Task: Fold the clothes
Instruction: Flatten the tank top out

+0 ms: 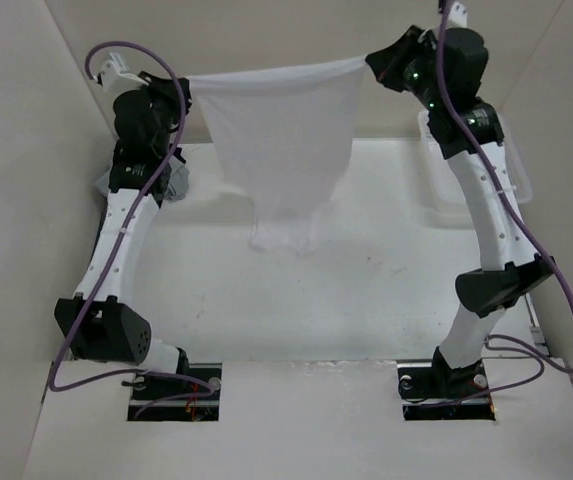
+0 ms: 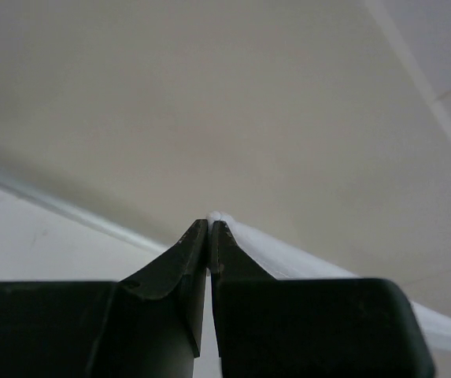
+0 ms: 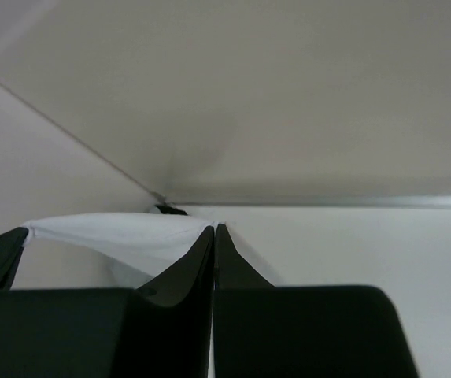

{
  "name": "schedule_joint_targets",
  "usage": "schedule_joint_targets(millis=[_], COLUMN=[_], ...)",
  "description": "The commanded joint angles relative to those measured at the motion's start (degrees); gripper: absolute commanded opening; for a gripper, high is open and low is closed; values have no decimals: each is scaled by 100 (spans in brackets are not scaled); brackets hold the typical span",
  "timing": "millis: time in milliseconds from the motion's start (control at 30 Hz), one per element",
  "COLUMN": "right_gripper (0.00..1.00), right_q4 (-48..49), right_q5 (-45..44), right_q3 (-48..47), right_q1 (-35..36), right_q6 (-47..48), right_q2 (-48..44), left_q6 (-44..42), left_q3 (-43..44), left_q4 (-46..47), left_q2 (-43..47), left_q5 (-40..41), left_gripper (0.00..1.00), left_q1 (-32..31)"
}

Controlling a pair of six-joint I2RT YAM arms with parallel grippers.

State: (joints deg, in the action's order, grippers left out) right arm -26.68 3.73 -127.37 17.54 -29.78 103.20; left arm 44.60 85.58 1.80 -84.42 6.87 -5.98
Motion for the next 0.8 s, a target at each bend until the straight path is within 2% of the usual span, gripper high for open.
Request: schedule_joint_targets(millis=[0,100,167,333,533,633,767], right_gripper=[0,1,1,1,1,1,1], right_q4=[207,181,259,1365,2333,2422,2045], right_q5=[172,198,260,146,-126,-425,-583], right_q3=[-1043,-1027,-424,2641,6491,8100,9491], right_q1=[-62,-97,-71,8,517,929,1719], right_q6=[-63,-72,-72,-142,-326,-581,-1072], right_q2=[-414,-581,-931,-2284,-4147,-5087,-6011], left_q6=[-12,-74,-127,-215,-154,-75,223], left_q3=[696,723,470,-1215,-4500,-5953,-6834], left_q4=[619,646,689,1208,1498,1035,-545], left_q2=[593,734,909,1568,3112,4255,5819], left_q5=[-274,-344,-380,-354,41,121,-107], left_gripper=[1,1,1,2,2,2,1], left_q1=[110,241,321,190,-364,-478,-680])
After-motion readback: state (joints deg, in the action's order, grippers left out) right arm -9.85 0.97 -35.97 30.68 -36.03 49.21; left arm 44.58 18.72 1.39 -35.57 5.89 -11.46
